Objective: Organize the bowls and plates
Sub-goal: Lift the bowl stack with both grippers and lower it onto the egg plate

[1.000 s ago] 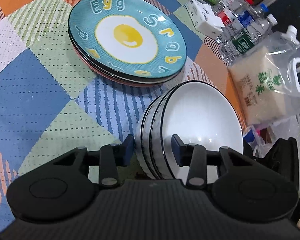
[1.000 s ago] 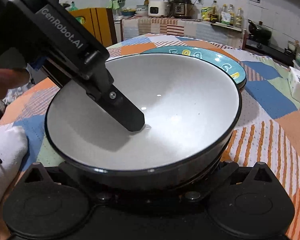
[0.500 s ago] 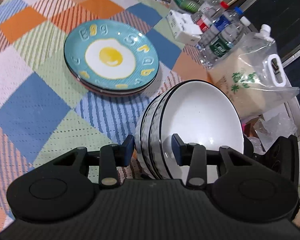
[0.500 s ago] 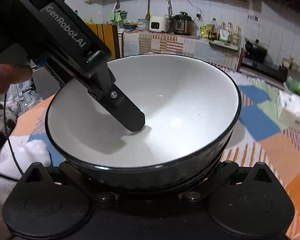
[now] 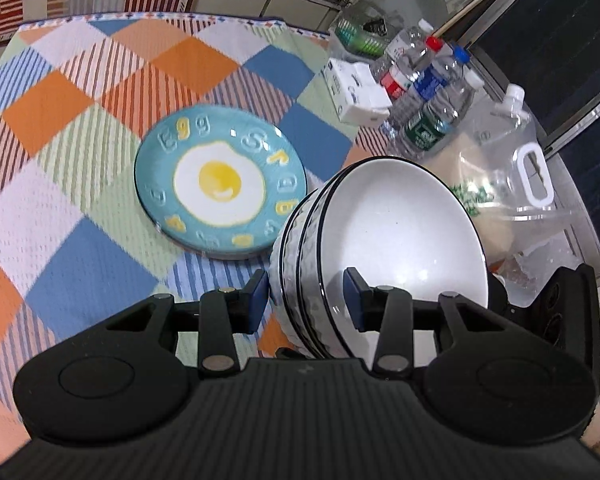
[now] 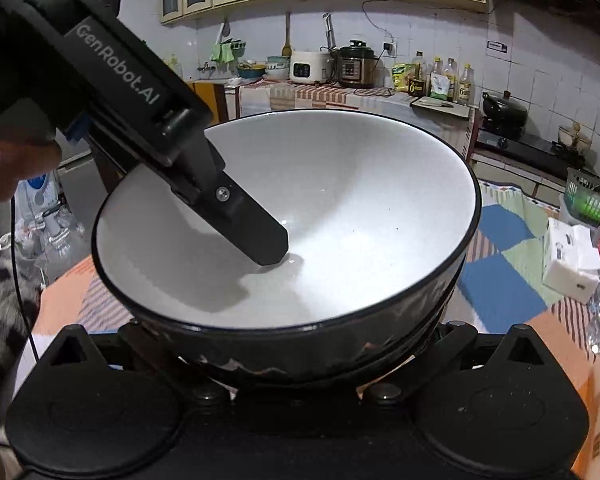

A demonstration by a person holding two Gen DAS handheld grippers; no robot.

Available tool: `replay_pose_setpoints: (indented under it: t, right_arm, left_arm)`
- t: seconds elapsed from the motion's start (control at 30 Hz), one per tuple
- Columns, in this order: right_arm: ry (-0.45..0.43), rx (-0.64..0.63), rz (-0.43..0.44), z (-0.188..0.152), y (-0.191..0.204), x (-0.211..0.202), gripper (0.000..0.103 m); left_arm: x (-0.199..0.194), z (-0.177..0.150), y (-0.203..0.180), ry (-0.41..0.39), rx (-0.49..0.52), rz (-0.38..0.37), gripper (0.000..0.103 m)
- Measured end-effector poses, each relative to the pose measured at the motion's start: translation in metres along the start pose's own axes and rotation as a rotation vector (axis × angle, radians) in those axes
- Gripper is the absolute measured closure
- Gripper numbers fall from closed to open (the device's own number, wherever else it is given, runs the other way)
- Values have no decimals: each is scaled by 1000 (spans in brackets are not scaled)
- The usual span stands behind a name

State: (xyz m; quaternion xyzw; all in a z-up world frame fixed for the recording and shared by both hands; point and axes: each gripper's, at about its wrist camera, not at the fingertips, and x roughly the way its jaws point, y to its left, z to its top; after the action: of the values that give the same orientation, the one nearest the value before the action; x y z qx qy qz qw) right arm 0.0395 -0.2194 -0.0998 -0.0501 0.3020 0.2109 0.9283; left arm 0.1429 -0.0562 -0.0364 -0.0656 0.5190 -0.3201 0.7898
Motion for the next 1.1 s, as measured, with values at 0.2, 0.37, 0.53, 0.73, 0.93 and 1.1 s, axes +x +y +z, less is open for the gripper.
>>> replay_pose_setpoints:
  t: [0.2,0.37,0.53,0.73,0.93,1.1]
  right_arm:
    - [-24,-2,-3,21,-20,19,0]
    - [-27,-13,0,33,-38,47,0]
    - [-4,-6,8,33,-52,74,0]
    - [40,21,28,30,-66,111,0]
    - [72,22,18,22,-69,133,0]
    - [98,31,11,18,-70,145,0]
  left_arm:
    - [9,38,12,-25,-4,19,64]
    - [27,62,29,-48,-9,46,64]
    - [52,76,50,-71,-12,65,63]
    - [85,82,69,-74,-58,119,63]
    - [108,84,89,-72,-79,113,62]
    - [121,82,99,-72,-90,108,62]
